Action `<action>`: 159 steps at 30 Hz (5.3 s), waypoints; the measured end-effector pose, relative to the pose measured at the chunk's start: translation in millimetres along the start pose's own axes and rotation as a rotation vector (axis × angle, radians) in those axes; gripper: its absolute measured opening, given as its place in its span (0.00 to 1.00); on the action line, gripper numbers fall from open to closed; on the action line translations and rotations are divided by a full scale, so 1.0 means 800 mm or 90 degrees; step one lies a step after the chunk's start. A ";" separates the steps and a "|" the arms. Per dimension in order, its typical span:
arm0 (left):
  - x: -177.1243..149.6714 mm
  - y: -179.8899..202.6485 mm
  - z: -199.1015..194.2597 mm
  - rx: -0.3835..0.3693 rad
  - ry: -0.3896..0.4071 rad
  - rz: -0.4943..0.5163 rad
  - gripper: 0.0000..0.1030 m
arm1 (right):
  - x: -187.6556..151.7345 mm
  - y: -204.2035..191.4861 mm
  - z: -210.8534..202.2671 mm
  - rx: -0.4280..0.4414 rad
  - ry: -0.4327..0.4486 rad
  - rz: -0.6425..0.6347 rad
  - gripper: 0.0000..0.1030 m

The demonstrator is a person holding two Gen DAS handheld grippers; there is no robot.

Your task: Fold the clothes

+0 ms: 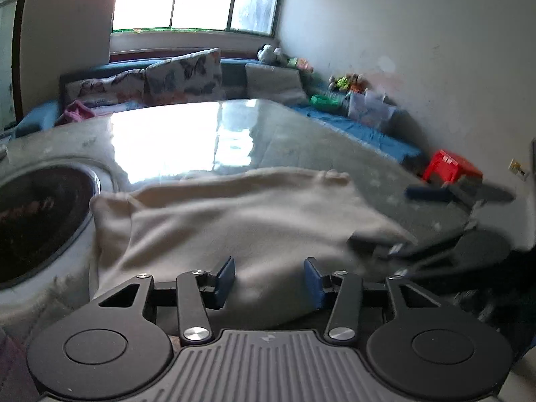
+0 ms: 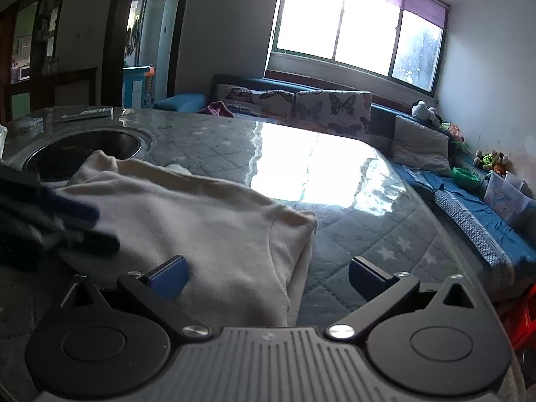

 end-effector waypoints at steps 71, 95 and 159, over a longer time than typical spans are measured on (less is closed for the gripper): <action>-0.018 -0.177 -0.048 0.136 -0.021 -0.153 0.55 | 0.033 -0.157 -0.006 0.241 -0.011 -0.196 1.00; -0.023 -0.195 -0.066 0.154 -0.022 -0.183 0.57 | 0.040 -0.185 0.012 0.220 0.001 -0.240 1.00; -0.030 -0.208 -0.001 -0.038 -0.073 -0.512 0.18 | 0.041 0.081 0.025 0.138 -0.052 0.184 0.42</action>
Point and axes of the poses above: each gripper's, at about its wrist camera, not at the fingertips, and z roughly the way its jaws point, y to its right, x to its top, the point moved 5 cm from there along z, roughly the way its jaws point, and after that the axes turned 9 degrees about z, right-handed, at the moved point
